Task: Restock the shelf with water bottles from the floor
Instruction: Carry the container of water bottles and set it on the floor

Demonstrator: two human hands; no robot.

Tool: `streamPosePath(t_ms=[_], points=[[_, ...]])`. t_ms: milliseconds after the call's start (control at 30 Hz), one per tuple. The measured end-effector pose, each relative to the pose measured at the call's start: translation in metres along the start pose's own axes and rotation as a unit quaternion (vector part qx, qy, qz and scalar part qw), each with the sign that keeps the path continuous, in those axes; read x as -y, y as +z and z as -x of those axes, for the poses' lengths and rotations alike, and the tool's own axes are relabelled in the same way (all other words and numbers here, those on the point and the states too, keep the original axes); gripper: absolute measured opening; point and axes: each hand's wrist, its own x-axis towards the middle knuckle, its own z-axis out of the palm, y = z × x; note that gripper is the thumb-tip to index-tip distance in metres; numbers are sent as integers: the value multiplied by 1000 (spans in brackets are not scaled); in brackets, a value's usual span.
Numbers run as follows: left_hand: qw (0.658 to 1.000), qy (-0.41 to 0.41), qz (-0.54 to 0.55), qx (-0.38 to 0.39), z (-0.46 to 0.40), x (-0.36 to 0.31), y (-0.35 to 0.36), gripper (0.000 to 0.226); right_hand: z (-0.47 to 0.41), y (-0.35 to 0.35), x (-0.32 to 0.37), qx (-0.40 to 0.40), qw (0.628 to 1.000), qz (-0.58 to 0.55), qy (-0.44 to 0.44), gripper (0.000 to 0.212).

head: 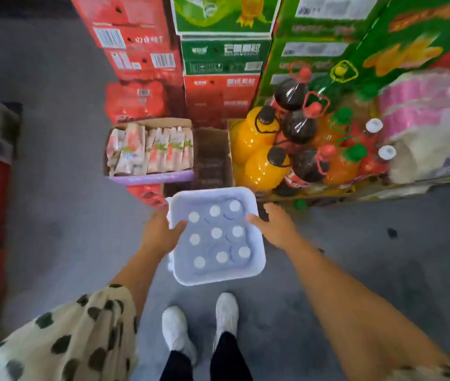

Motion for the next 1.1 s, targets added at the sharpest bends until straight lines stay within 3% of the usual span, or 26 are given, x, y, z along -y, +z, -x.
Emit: streamPosePath(t_ms=[100,200,333,433,533,633,867,1000,1100], points=[[993,-102,43,-32,-30,27,33,61,-39,34,-32,-20,993,-94,67,40],[979,-158,123,-29,-48,56,67,64,-60,56,-52,12,981,-145,130,35],[958,-168,228,-41,-53,71,96,48,-79,81,-70,4,961,-225,158,35],[952,-163,241,-98,-57,74,105,62,-84,96,-72,-24,951,-253,173,53],[945,-169,253,-118,-59,76,107,68,-85,105,-68,-25,939,-287,187,41],[942,-167,266,-117,-53,76,105,74,-79,104,-64,-45,936,-293,191,48],[939,-169,277,-116,-14,68,71,82,-31,81,-34,-52,947,-273,164,46],[936,-157,293,-115,31,49,17,57,16,49,8,-57,950,-266,152,52],[931,-149,310,-123,67,37,-32,53,53,22,49,-61,969,-212,114,52]])
